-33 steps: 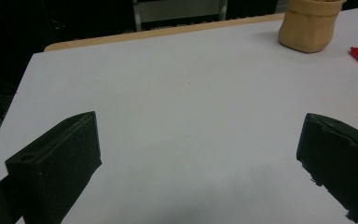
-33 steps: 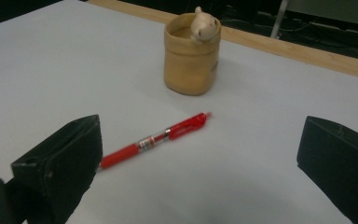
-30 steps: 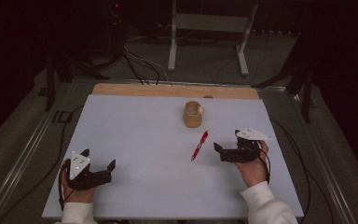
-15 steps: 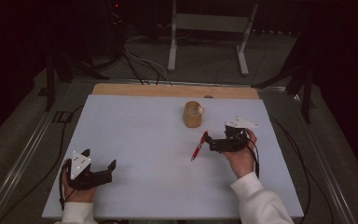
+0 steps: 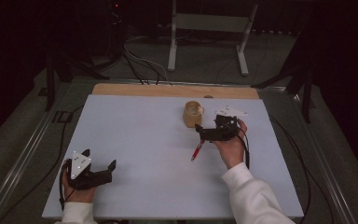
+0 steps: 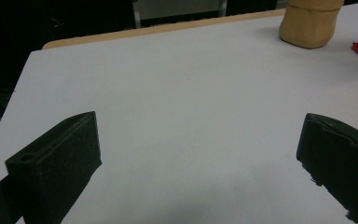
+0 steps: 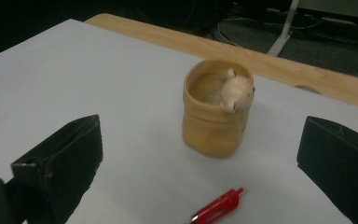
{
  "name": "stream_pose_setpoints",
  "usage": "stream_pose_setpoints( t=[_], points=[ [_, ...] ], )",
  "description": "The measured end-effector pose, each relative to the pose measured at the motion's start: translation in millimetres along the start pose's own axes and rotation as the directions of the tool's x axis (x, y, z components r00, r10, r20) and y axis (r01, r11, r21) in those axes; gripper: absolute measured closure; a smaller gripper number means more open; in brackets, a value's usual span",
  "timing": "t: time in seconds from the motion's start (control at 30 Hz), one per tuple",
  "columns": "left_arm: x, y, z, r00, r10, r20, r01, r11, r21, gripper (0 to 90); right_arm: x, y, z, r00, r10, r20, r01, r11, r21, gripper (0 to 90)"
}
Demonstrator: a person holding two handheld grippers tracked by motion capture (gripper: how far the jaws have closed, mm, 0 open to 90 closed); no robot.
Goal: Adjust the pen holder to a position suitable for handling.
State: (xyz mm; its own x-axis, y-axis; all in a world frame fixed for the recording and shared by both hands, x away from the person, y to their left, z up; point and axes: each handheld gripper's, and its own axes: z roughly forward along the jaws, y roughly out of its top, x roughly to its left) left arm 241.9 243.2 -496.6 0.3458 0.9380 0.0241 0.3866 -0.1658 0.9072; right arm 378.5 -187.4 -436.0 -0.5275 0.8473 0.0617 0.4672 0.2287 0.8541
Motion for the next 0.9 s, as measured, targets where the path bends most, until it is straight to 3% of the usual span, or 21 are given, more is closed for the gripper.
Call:
stream_pose_setpoints(
  t=[0.7,0.9],
  points=[
    [-0.1,0.1,0.5,1.0,0.001,0.001,-0.001,1.0,-0.002,0.2,-6.1,24.3,36.5,0.9983,-0.011,0.058,0.01,1.0,0.021,0.7],
    [0.3,0.6,-0.7,1.0,-0.001,-0.001,0.001,1.0,-0.008,0.2,-14.1,28.7,49.8,0.9968,-0.005,0.08,0.003,0.999,0.033,0.8]
  ],
)
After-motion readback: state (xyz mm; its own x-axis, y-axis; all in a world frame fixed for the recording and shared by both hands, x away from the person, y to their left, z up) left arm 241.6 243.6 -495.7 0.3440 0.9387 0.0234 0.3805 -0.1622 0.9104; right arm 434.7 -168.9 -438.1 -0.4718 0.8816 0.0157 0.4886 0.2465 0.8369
